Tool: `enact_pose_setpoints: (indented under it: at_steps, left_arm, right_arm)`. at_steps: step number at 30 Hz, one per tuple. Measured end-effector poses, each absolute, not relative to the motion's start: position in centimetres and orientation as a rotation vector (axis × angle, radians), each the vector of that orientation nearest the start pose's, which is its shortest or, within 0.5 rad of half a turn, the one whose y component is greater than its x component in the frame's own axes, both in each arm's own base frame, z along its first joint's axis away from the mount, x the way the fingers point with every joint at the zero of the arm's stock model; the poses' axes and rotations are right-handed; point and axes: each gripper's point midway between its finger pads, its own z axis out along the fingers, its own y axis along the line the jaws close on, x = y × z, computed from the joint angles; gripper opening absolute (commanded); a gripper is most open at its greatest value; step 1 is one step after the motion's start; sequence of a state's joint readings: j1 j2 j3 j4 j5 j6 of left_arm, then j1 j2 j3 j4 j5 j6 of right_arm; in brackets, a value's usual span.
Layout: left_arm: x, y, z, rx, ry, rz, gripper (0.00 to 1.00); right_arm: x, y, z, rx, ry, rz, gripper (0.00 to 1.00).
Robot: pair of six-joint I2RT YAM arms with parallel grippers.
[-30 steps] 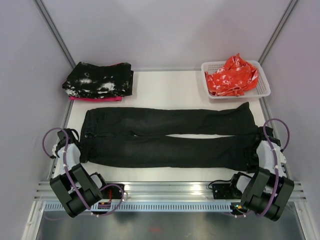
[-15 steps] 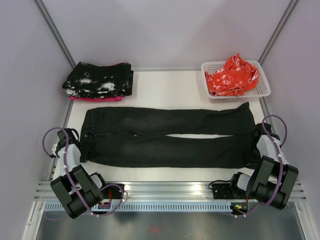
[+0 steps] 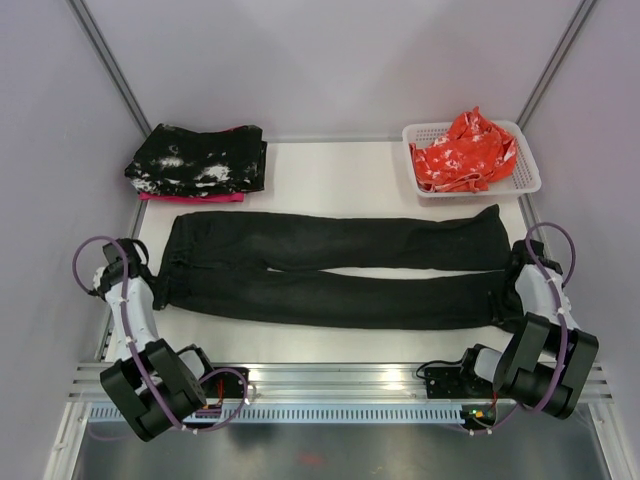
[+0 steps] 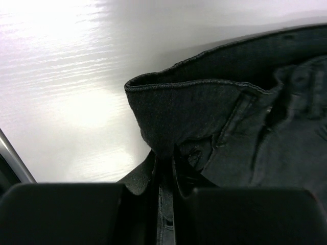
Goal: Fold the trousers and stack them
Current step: Fold the trousers
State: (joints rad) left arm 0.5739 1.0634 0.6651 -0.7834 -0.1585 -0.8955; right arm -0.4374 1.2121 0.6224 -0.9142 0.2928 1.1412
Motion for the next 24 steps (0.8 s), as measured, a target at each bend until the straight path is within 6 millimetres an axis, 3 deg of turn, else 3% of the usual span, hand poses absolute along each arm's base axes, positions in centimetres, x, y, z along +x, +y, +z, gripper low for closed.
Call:
enact_pose_setpoints:
  at_steps: [4,9,12,15,22,24]
  left_arm:
    - [19.5,11.5,9.0,-1.826,1.983,0.106,0.02]
    - [21.8,11.6,12.2,-1.829,1.959,0.019,0.02]
    - [23.7,11.6,14.3,-1.801,1.926,-0.047,0.02]
    - [25.2,11.7,15.2,-1.774,1.927,-0.068,0.02]
    - [29.5,11.3,14.2,-1.656,2.036,0.05,0.02]
    - [30.4,11.3,14.1,-1.635,2.048,0.077,0.02]
  right_arm:
    - [17.5,-8.7,5.0,-2.349,-2.396,0.349,0.0]
    - [24.7,-9.7,10.6,-2.386,-2.597,0.167,0.0]
    - [28.2,-9.9,12.7,-2.369,-2.717,0.041,0.0]
    - [30.3,-9.8,12.3,-2.315,-2.767,-0.033,0.0]
    - [32.0,-10.1,6.5,-2.115,-2.759,0.024,0.0]
    - [32.4,-10.1,5.7,-2.082,-2.773,0.017,0.0]
